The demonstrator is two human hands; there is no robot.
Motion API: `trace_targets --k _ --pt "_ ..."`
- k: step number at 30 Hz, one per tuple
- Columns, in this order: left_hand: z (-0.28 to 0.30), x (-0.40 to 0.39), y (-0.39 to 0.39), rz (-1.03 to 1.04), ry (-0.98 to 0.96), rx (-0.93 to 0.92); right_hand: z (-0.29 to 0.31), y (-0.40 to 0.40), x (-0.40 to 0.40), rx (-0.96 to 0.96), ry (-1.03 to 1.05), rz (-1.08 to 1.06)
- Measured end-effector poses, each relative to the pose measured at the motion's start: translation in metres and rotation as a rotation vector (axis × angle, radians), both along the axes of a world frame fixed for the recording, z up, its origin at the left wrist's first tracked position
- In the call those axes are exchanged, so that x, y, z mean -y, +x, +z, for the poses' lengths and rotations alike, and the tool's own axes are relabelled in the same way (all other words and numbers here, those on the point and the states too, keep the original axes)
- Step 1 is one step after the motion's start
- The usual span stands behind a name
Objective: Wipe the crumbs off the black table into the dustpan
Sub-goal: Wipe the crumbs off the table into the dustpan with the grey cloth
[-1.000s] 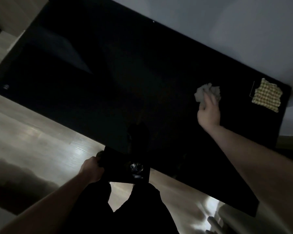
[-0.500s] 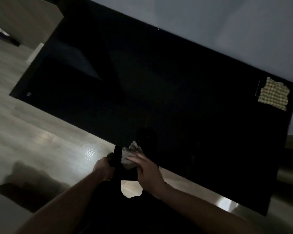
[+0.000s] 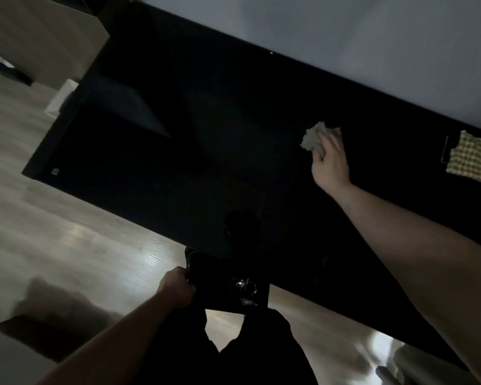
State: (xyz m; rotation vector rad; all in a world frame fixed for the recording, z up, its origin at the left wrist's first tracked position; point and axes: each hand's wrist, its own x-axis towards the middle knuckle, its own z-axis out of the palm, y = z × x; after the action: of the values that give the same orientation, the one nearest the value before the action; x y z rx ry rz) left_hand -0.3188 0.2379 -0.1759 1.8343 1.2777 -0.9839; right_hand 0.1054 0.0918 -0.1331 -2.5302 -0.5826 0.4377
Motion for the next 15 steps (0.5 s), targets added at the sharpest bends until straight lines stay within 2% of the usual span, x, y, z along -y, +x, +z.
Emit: trace_targets --k 4,6,11,15 --pt "-0.004 -0.006 -0.001 -0.011 0.02 0.004 -0.015 0.021 -0.035 0.012 -0.223 0.008" --pt "-0.008 -0.012 -0.001 -0.023 0.023 0.007 -0.017 0.02 -0.049 0.015 -0.237 0.062" --pt "-0.01 -0.024 0.004 -0.012 0.003 0.024 -0.021 -0.033 -0.048 0.092 -0.05 0.431" --pt "-0.004 -0.024 0.009 -0.008 0.001 0.033 -0.009 -0.126 -0.008 0.087 0.126 0.541"
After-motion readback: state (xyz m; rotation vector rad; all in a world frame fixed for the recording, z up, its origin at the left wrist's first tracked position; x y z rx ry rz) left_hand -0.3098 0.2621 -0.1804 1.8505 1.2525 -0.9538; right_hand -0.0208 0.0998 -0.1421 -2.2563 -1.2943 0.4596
